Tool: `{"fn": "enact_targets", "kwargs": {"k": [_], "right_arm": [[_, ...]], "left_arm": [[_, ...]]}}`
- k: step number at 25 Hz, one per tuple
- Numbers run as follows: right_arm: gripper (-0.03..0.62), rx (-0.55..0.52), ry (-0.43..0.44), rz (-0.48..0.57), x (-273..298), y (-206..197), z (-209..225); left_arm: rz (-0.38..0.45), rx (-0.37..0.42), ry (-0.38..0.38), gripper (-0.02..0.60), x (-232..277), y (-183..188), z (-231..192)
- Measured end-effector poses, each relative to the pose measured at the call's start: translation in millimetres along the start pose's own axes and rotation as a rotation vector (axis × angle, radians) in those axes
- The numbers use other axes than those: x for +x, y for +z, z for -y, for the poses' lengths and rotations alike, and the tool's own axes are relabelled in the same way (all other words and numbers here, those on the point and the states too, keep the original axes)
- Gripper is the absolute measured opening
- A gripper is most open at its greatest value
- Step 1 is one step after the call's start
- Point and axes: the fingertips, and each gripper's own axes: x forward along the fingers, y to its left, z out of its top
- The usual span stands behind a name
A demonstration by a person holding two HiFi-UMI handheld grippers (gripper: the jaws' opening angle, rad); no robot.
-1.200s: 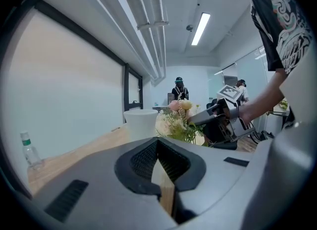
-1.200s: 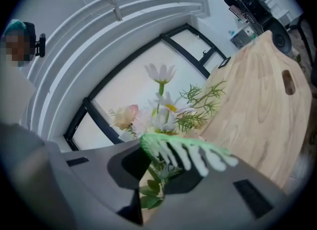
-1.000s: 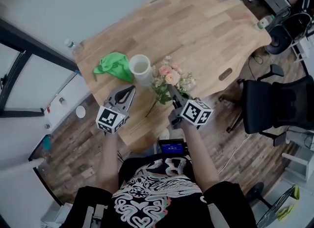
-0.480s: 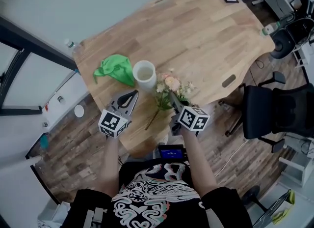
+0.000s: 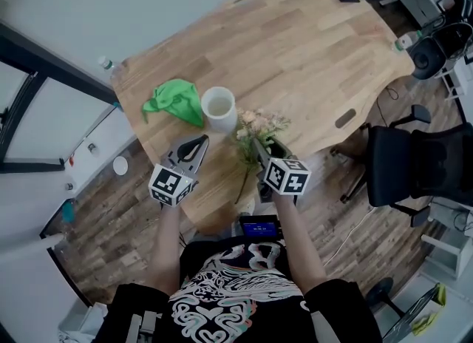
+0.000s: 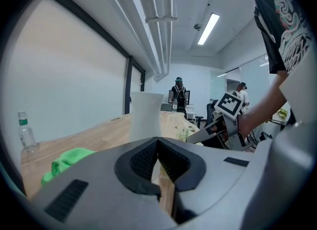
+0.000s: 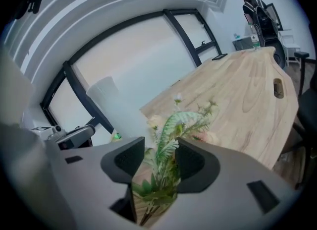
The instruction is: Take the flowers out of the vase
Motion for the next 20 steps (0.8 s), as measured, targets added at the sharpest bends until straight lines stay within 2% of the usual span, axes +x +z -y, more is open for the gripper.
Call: {"fn": "enact_targets", "kwargs": {"k": [11,20], "right_arm": [[0.164,-0.086,0.025,0.068,-21.0,20.3,-17.5],[0.164,-0.3,0.025,0.18,-46.2,53.2,-42.1]], "left_arm": [[0.031,0.0,0.018,0.003,-2.5,12.8,4.2],[0.106,0.021,0.055,0.003,-15.5,51.8,18.8]]}}
